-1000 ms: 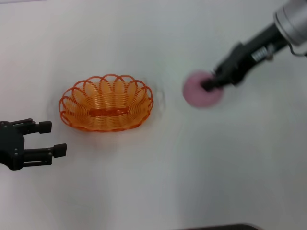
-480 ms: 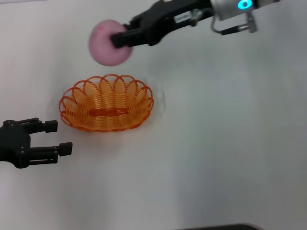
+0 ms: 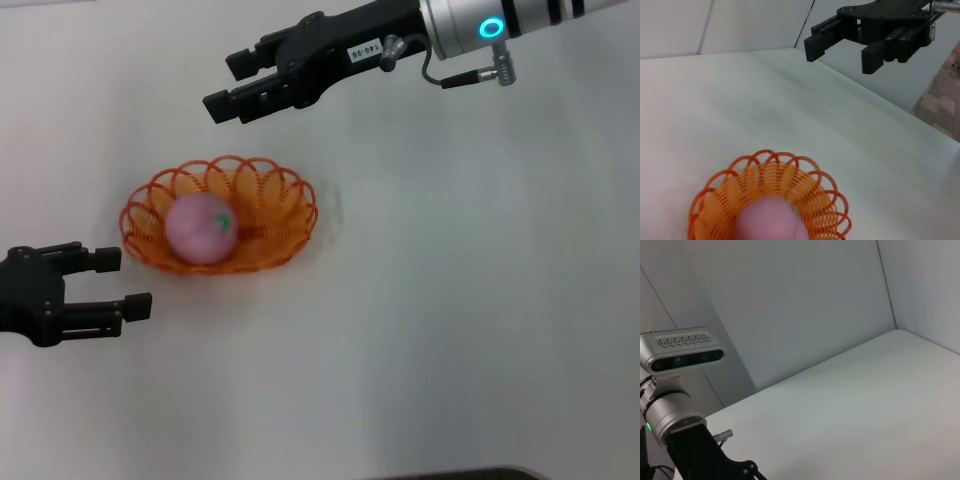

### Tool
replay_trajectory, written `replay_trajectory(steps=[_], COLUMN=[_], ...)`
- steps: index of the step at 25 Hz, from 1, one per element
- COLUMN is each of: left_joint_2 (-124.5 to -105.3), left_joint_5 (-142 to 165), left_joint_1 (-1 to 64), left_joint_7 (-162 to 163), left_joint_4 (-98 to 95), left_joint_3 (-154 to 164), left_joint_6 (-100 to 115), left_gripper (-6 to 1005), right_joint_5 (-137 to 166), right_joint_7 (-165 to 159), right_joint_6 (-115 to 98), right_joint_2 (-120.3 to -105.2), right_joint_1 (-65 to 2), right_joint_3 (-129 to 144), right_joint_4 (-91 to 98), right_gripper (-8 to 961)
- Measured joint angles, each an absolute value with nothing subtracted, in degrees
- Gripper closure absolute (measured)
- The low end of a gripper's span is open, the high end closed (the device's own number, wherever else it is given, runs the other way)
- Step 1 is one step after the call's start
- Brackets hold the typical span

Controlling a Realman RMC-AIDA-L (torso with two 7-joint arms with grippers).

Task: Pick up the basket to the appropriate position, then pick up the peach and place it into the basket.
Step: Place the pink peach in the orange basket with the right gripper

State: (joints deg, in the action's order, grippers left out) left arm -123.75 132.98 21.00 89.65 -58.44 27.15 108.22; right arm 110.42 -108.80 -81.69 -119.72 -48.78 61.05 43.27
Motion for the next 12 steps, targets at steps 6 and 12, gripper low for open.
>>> replay_trajectory(steps=[6, 12], left_joint_2=[-123.74, -123.75], left_joint_5=[132.6, 132.1], left_joint_1=[21.2, 21.2], left_joint_7=[89.6, 89.6], left_joint_4=[-58.5, -58.9], left_joint_3=[27.0, 26.6], left_joint_6=[108.0, 107.0], left_gripper=[156, 156], right_joint_5=[108.8, 108.0], right_joint_7=[-108.2, -106.6], right_joint_6=[-82.1, -87.2], right_joint_2=[-119.47, -119.25], right_joint_1=[-45.5, -37.9], right_joint_3=[60.7, 58.4], right_joint_4=[45.9, 53.9], right_gripper=[133, 24])
